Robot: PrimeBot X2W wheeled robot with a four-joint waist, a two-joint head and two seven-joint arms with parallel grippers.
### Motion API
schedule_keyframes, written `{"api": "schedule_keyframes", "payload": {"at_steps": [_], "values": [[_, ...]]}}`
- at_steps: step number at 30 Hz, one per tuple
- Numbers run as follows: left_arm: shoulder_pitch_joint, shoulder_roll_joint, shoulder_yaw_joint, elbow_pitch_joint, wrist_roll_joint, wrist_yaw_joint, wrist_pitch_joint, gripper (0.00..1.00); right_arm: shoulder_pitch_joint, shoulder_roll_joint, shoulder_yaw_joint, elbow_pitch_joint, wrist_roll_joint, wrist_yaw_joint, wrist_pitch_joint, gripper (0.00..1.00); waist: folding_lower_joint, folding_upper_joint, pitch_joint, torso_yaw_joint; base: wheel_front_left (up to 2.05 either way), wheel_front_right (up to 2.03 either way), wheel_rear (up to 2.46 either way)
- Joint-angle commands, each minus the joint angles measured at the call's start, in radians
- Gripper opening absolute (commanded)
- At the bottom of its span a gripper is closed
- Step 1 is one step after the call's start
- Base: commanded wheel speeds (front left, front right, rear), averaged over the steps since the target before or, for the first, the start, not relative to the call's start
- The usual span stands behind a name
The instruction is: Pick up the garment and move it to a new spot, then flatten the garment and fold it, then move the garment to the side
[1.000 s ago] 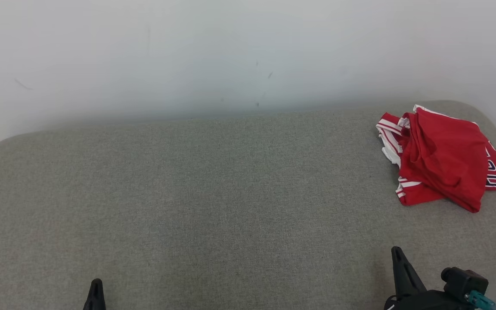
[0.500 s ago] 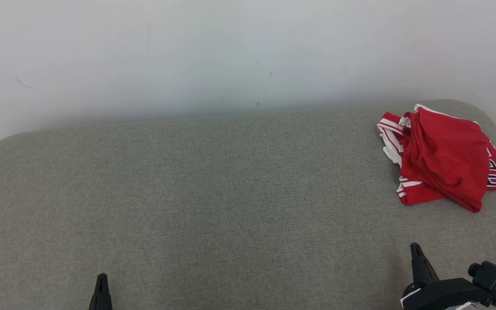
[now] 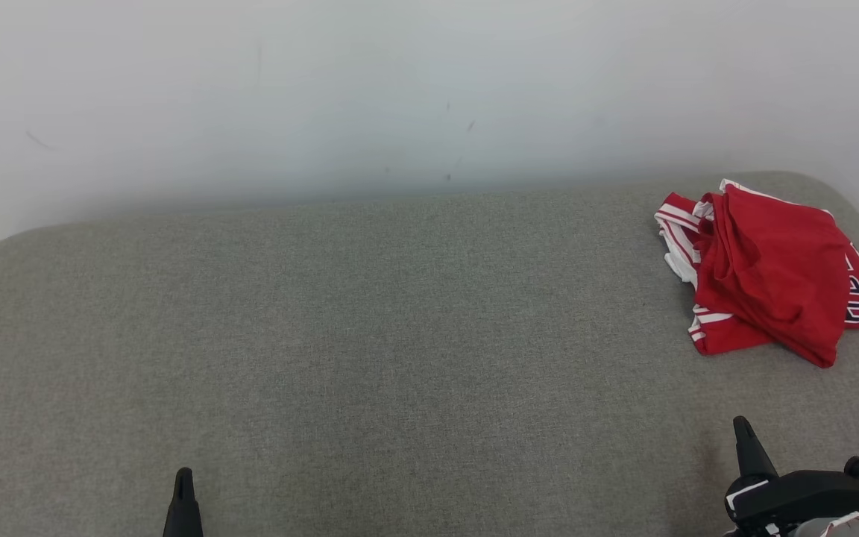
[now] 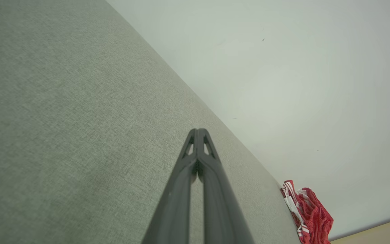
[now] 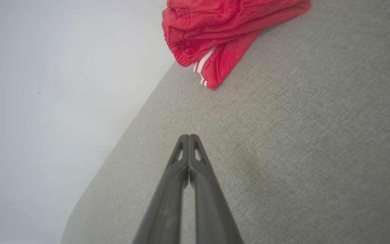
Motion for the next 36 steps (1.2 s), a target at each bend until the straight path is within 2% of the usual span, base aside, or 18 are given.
{"api": "schedule_keyframes", "payload": {"at_steps": [1, 36], "values": [[-0.025, 0.006, -0.007, -0.002, -0.041, -0.006, -0.005, 0.0, -0.026, -0.01, -0.016, -0.003, 0.041, 0.0, 0.015, 0.0, 0.0, 0.0, 0.0, 0.0, 0.0, 0.0, 0.0], [-0.086, 0.008, -0.083, 0.067, -0.437, -0.042, -0.007, 0.0, -0.095, -0.017, -0.181, 0.06, 0.419, 0.0, 0.2, 0.0, -0.0001, 0.0, 0.009, 0.005, 0.0, 0.0, 0.0]]}}
